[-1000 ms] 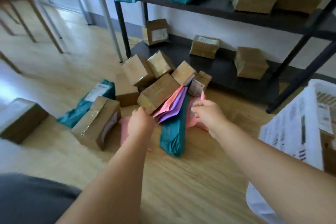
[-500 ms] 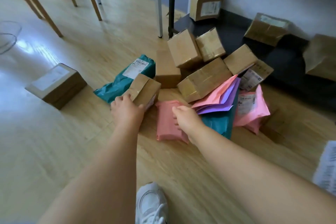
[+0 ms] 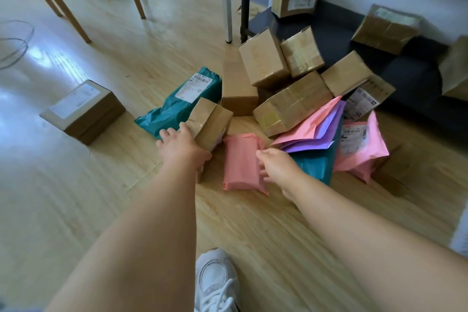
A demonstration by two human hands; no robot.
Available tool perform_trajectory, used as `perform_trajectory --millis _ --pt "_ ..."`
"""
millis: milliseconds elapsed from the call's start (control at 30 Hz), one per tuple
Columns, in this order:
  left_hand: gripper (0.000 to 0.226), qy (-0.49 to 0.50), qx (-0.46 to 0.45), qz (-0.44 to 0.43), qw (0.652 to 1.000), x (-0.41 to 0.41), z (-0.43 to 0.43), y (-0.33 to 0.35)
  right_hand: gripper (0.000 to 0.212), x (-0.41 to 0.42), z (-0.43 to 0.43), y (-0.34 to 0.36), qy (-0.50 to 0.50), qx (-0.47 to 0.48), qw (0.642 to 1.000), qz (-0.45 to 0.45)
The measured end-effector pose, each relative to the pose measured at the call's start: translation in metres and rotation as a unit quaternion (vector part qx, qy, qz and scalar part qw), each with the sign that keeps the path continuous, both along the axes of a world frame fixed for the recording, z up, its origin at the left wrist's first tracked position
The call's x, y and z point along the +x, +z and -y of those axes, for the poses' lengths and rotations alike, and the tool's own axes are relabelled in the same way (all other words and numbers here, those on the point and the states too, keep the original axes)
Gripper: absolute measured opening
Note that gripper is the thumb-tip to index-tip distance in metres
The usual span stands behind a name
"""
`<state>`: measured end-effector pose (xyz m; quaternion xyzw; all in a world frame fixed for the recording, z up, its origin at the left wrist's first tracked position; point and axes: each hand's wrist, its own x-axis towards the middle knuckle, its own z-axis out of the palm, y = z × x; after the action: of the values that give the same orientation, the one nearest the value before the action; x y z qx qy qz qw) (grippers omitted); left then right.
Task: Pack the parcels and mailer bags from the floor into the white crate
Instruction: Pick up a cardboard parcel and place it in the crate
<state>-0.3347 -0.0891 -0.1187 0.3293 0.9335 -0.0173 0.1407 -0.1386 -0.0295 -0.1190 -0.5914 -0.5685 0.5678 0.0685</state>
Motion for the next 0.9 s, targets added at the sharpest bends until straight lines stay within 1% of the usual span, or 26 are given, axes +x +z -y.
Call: perform_trajectory --millis 67,167,300,367,467,500,567,633,667,800,900 --pt "0.089 0.006 0.011 -0.018 1.0 0.007 0.003 0.006 0.038 0.009 0.0 0.005 0.005 0.009 1.0 0.001" --pt "0.086 0.041 0.049 -0.011 0.998 0.016 0.007 0.027 0.039 0.024 0.0 0.015 -0.002 0.021 1.0 -0.001" --pt "0.08 0.082 0.114 0.034 0.989 0.027 0.009 0.061 0.043 0.044 0.0 0.038 -0.025 0.04 0.999 -0.006" --pt "0.079 0.105 0.163 0.093 0.977 0.037 0.011 0.077 0.042 0.054 0.0 0.053 -0.034 0.046 0.998 -0.02" --pt "0.079 0.112 0.242 0.2 0.943 0.063 0.012 0.098 0.037 0.067 0.0 0.077 -0.045 0.085 0.995 -0.028" --pt "0.082 0.11 0.267 0.24 0.927 0.076 0.013 0.105 0.035 0.075 0.001 0.087 -0.05 0.107 0.993 -0.025" --pt "0.096 0.118 0.307 0.331 0.884 0.102 0.017 0.119 0.038 0.091 0.002 0.106 -0.056 0.136 0.989 -0.006" --pt "0.105 0.101 0.33 0.399 0.85 0.127 0.02 0.132 0.037 0.108 0.002 0.123 -0.071 0.152 0.986 0.02" --pt "0.104 0.089 0.327 0.429 0.837 0.141 0.023 0.14 0.038 0.119 0.004 0.134 -0.086 0.162 0.983 0.029" --pt "0.075 0.041 0.309 0.509 0.802 0.186 0.019 0.166 0.048 0.159 0.004 0.164 -0.129 0.196 0.972 0.021" --pt "0.071 0.007 0.307 0.532 0.789 0.22 0.01 0.186 0.048 0.191 0.002 0.184 -0.146 0.213 0.966 0.013"
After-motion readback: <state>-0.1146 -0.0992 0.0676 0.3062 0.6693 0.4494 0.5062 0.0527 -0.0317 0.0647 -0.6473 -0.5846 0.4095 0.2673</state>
